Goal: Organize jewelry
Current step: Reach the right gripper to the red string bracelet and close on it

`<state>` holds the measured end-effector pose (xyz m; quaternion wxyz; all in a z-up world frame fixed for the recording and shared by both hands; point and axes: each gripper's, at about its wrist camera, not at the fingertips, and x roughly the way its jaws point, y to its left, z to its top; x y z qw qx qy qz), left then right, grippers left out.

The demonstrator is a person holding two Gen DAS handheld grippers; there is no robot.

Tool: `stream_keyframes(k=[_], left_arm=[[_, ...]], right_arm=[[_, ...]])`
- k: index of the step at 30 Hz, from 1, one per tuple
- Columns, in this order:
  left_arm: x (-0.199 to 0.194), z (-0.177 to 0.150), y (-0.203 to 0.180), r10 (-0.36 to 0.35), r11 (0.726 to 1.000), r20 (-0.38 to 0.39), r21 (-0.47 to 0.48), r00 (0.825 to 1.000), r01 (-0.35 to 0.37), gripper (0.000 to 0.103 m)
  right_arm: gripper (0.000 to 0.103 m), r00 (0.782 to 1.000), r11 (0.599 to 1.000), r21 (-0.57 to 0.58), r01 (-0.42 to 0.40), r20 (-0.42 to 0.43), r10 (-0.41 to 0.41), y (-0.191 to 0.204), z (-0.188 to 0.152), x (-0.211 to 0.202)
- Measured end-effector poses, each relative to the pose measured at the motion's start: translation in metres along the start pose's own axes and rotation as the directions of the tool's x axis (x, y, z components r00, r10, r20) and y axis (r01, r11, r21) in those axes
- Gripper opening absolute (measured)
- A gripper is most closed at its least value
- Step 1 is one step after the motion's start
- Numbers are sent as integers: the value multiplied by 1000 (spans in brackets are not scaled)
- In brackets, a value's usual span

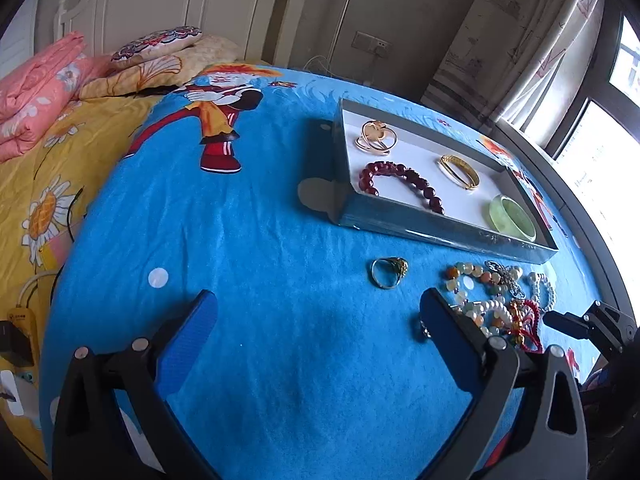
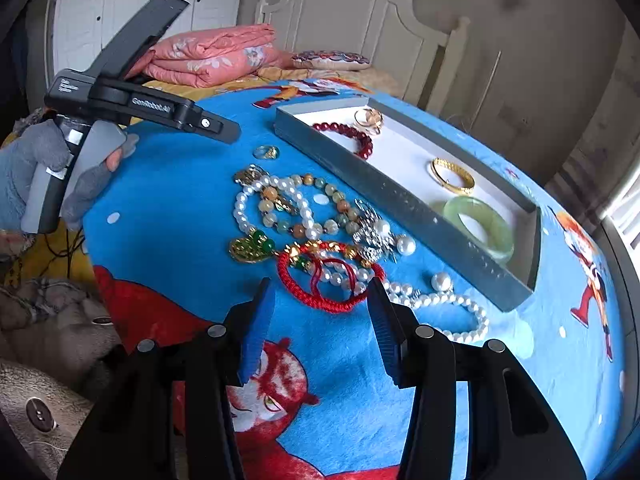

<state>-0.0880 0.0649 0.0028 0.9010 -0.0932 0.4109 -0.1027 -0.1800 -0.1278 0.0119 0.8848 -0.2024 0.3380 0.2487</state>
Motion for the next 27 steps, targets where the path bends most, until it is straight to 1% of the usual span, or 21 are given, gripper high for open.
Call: stream_keyframes(k=[2, 5, 6, 7, 9, 11, 15, 23, 25, 27], left_arm=[[0, 0, 0, -2, 1000, 2, -2, 1000, 2, 100], [1, 0, 0, 0, 1000, -5, 3, 1000, 0, 100], [1, 0, 0, 0, 1000, -5, 5, 1000, 0, 100], [1, 0, -1, 0, 1000, -6, 5, 1000, 0, 100], [1, 0, -1, 0, 1000, -6, 5, 1000, 0, 100], [1, 0, -1, 0, 1000, -6, 5, 1000, 0, 100], [1, 0, -1, 2, 1000, -6, 7, 1000, -2, 100], [1, 0, -2, 12, 1000, -6, 10, 1000, -12, 100], [-2, 0, -5, 19, 1000, 6, 23, 1000, -19, 100], [-8, 0, -12, 33, 998, 33, 55, 999, -35, 100]], right_arm=[[46, 1000, 1000, -8, -3, 11, 3, 0, 1, 0], [44, 1000, 1000, -25, 8, 3, -8, 3, 1, 4], [33, 1000, 1000, -30, 4, 5, -4, 4, 1, 4], [19, 1000, 999, -34, -4, 8, 4, 5, 0, 3], [6, 1000, 1000, -16, -12, 26, 12, 2, -1, -1], [6, 999, 1000, 8, -21, 49, 20, -3, -4, -7], [5, 998, 998, 69, -10, 58, 6, -20, -12, -13], [5, 994, 974, 227, 11, 104, -35, -68, -33, -32], [5, 993, 967, 255, 27, 107, -56, -78, -37, -37], [5, 990, 958, 286, 28, 122, -65, -87, -42, -43]])
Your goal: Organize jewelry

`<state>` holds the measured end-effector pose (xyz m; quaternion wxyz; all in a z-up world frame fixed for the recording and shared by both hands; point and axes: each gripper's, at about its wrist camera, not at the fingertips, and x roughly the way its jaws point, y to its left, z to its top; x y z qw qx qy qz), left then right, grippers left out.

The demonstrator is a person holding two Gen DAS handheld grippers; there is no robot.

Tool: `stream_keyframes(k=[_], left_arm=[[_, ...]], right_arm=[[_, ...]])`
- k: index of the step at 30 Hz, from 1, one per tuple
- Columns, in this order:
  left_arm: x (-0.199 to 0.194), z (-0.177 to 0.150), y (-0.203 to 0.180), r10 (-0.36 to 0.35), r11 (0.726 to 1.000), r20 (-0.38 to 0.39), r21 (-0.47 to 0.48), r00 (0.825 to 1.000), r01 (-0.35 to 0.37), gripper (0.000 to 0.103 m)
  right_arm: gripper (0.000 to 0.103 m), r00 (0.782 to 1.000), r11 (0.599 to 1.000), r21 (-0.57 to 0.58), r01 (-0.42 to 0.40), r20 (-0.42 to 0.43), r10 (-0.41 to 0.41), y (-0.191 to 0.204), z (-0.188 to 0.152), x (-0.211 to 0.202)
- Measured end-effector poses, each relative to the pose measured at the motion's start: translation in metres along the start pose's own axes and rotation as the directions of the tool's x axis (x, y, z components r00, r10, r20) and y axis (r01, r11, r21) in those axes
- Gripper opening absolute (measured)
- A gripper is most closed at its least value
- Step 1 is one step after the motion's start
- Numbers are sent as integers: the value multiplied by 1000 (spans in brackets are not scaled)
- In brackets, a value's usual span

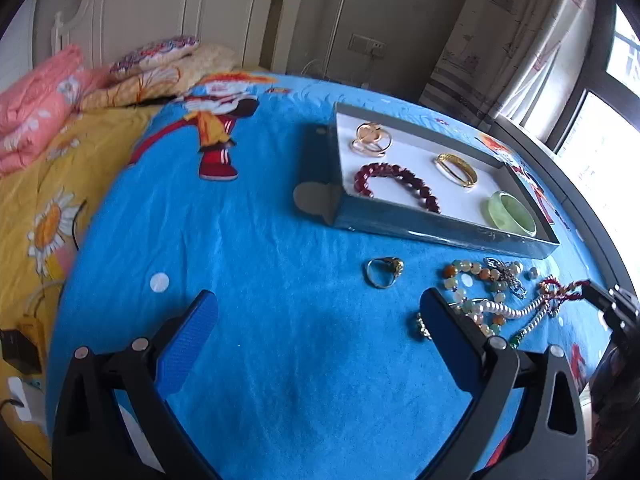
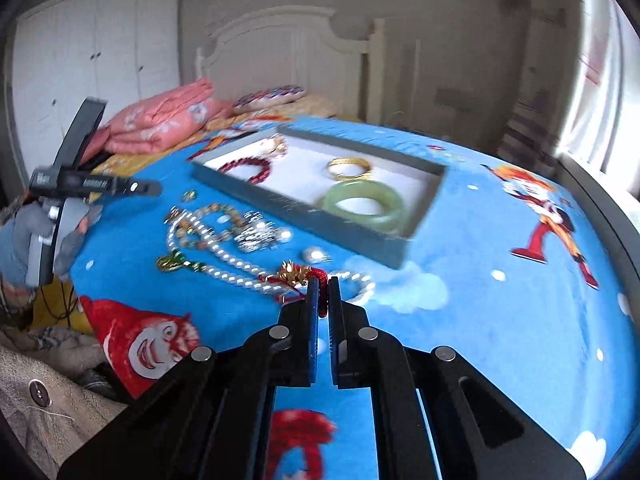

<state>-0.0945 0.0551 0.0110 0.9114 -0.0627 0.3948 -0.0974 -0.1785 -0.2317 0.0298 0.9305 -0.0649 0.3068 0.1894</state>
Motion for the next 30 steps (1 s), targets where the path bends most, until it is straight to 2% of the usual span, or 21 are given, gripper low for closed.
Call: stream_keyframes(k=[2, 5, 8, 11, 15, 18, 20, 25, 27, 30], left_arm=[[-6, 0, -10, -12, 1000, 14, 25, 1000, 11, 100], [-13, 1, -34, -88, 995, 13, 51, 996, 87, 100], [-13, 1, -73, -94, 983, -1, 158, 996, 93, 100], [-7, 0, -108, -125, 961, -25, 246, 992, 128, 100], [15, 1, -150, -132, 905, -79, 396, 988, 153, 100], [33, 6, -162, -139, 873, -140, 450, 980, 188, 95], [44, 13, -167, -153, 853, -193, 469, 969, 228, 95], [60, 20, -173, -122, 827, -239, 512, 963, 232, 95], [63, 21, -174, -117, 821, -248, 521, 962, 234, 90], [68, 18, -175, -113, 796, -278, 549, 954, 254, 88]], right_arm=[[5, 1000, 999, 37, 9, 26, -10, -12, 0, -9], [5, 996, 995, 65, 71, 40, -74, -29, 0, -16], [5, 992, 987, 108, 117, 37, -121, -45, -3, -19], [5, 987, 979, 132, 158, 21, -162, -58, -9, -19], [5, 985, 971, 172, 167, 4, -170, -69, -17, -15], [5, 986, 969, 186, 161, 2, -165, -73, -20, -13], [5, 987, 970, 187, 156, 4, -160, -74, -20, -14], [5, 987, 970, 189, 155, 4, -158, -74, -20, -13], [5, 988, 970, 191, 151, 5, -155, -74, -20, -13], [5, 989, 970, 193, 146, 8, -151, -74, -21, -13]])
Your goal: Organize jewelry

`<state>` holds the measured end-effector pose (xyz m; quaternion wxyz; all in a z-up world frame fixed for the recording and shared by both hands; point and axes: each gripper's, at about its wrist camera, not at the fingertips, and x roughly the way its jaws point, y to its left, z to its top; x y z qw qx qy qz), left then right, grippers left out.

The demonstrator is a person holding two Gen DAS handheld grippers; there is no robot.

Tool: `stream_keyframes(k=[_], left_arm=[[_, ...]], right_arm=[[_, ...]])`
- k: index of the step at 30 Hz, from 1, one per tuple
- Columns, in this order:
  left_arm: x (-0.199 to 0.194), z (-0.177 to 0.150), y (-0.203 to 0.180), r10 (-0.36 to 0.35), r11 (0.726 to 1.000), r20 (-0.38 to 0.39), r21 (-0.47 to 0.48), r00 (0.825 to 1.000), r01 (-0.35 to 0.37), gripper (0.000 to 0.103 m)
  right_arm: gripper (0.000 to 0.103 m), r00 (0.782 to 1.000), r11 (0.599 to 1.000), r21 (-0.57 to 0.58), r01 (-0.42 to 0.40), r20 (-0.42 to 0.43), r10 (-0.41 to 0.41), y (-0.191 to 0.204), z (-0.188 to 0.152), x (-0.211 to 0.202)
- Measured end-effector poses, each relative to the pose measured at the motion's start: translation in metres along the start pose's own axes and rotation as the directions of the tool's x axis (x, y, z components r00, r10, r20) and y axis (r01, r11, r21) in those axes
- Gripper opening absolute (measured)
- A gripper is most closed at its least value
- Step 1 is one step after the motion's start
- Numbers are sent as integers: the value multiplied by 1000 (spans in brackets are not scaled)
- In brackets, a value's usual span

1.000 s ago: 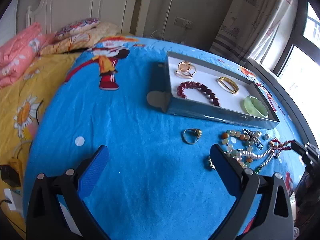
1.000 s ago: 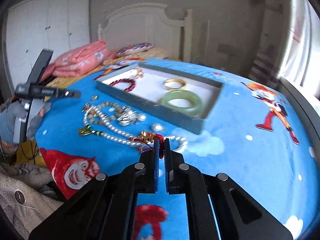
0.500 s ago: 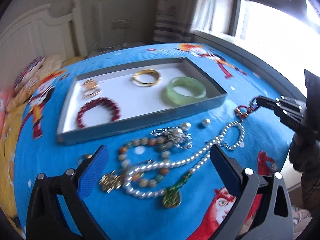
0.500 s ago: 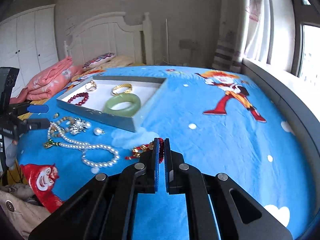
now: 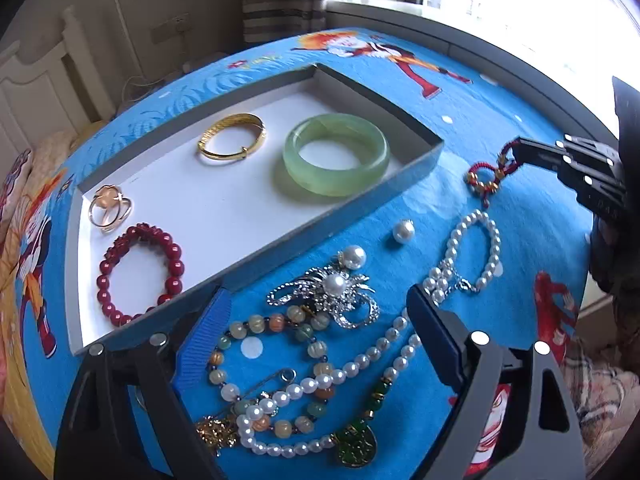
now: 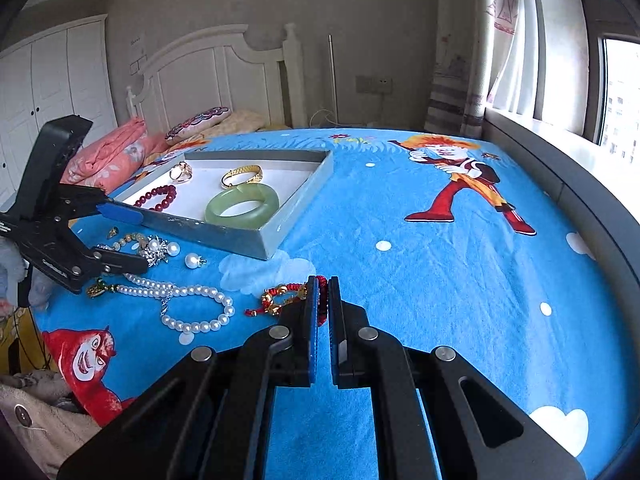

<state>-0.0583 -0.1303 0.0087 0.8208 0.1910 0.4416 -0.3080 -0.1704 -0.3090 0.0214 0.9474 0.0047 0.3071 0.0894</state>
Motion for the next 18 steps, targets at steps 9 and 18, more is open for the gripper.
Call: stream_keyframes(k=[9, 18], left_arm=[[8, 5, 9, -115, 993, -31, 13, 993, 116, 74], [10, 8, 13, -153, 988, -24, -2, 988, 153, 67]], right_arm=[[5, 1000, 1000, 4, -8, 2, 8, 0, 0, -1], [5, 1000, 1000, 2, -7, 0, 7, 0, 0, -1]])
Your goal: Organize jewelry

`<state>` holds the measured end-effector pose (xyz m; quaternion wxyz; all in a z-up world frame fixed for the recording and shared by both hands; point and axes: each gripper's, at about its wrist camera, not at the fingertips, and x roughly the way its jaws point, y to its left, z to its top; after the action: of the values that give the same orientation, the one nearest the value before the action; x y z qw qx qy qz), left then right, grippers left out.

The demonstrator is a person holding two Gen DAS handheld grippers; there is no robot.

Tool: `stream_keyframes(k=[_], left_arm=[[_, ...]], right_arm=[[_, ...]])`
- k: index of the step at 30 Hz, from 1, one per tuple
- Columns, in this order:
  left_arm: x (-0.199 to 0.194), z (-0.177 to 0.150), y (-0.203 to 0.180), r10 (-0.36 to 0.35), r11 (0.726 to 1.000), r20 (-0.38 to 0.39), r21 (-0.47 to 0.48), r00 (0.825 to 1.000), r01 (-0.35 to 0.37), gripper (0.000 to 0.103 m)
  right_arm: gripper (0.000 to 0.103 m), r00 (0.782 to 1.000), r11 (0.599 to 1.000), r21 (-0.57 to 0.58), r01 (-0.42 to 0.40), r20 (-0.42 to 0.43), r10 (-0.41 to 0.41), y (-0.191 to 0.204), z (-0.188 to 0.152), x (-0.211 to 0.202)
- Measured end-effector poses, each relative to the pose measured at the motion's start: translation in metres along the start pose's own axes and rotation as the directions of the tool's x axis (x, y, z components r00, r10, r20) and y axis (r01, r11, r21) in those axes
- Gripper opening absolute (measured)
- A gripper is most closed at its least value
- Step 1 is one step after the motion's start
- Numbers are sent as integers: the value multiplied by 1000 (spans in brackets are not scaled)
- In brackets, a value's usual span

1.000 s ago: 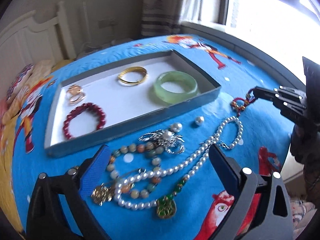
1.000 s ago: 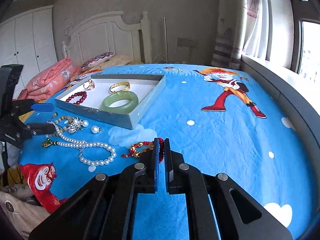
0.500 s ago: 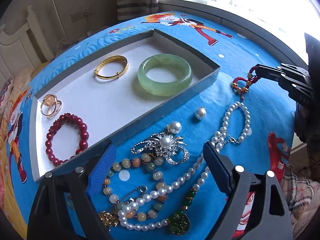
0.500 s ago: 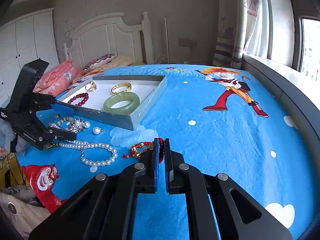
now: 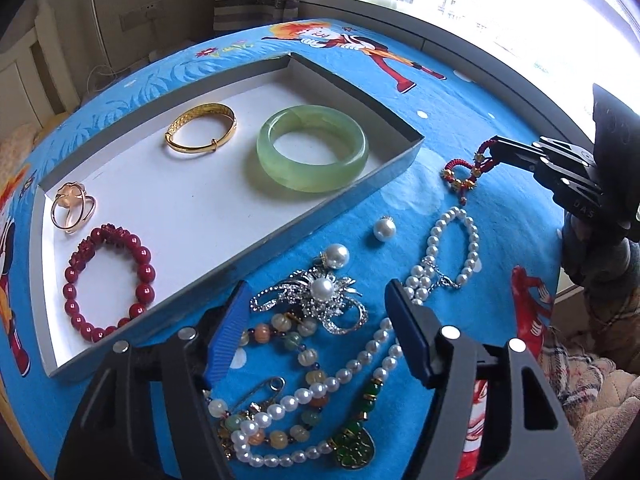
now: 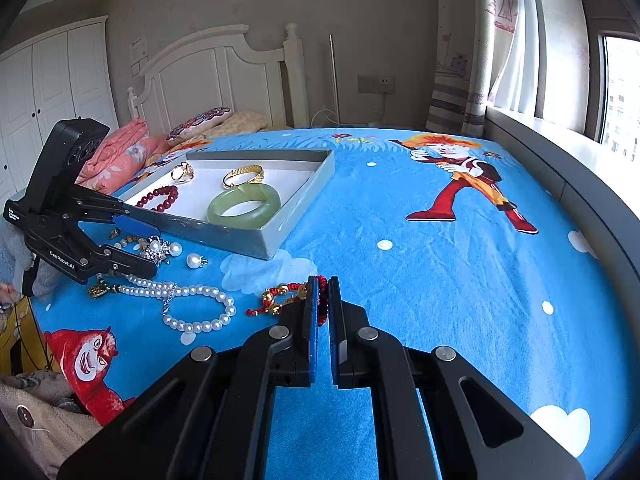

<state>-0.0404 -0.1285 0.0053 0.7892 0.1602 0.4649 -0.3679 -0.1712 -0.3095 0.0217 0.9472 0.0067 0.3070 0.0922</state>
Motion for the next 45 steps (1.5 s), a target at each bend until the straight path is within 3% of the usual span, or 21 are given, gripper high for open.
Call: stream_keyframes(k=[2, 8, 11, 21, 22, 24, 27, 39, 41, 45], left_arm=[[0, 0, -2, 13, 1000, 0, 16, 1000, -13, 56], [-4, -5, -12, 36, 998, 19, 46, 999, -37, 55], [-13, -5, -11, 33, 999, 51, 32, 998, -35, 41], [-17, -9, -5, 27, 999, 47, 17, 999, -28, 42], [-16, -9, -5, 20, 1000, 42, 11, 999, -20, 44], [-11, -8, -6, 20, 1000, 36, 15, 999, -20, 59], [-1, -6, -12, 45, 998, 10, 53, 999, -45, 65], [3, -3, -19, 82, 991, 1, 110, 997, -81, 63], [1, -5, -20, 78, 990, 13, 116, 997, -79, 56], [0, -6, -27, 108, 983, 43, 142, 993, -113, 56]], right_arm=[[5, 1000, 1000, -1, 1, -1, -1, 1, -1, 0], [5, 1000, 1000, 0, 2, -2, -2, 1, -1, 0], [5, 1000, 1000, 2, 5, 2, -5, 0, -1, -1], [5, 1000, 1000, 4, 10, 2, -10, 0, 1, -1], [5, 1000, 1000, 3, 10, 1, -10, -1, 2, -1], [5, 1000, 1000, 3, 10, 1, -10, -1, 2, -1], [5, 1000, 1000, 4, 8, 1, -8, -1, 2, -1], [5, 1000, 1000, 6, 5, 2, -5, 0, 1, -1], [5, 1000, 1000, 1, 7, 2, -7, 1, 1, -1], [5, 1000, 1000, 0, 10, 2, -10, 2, 0, -1]])
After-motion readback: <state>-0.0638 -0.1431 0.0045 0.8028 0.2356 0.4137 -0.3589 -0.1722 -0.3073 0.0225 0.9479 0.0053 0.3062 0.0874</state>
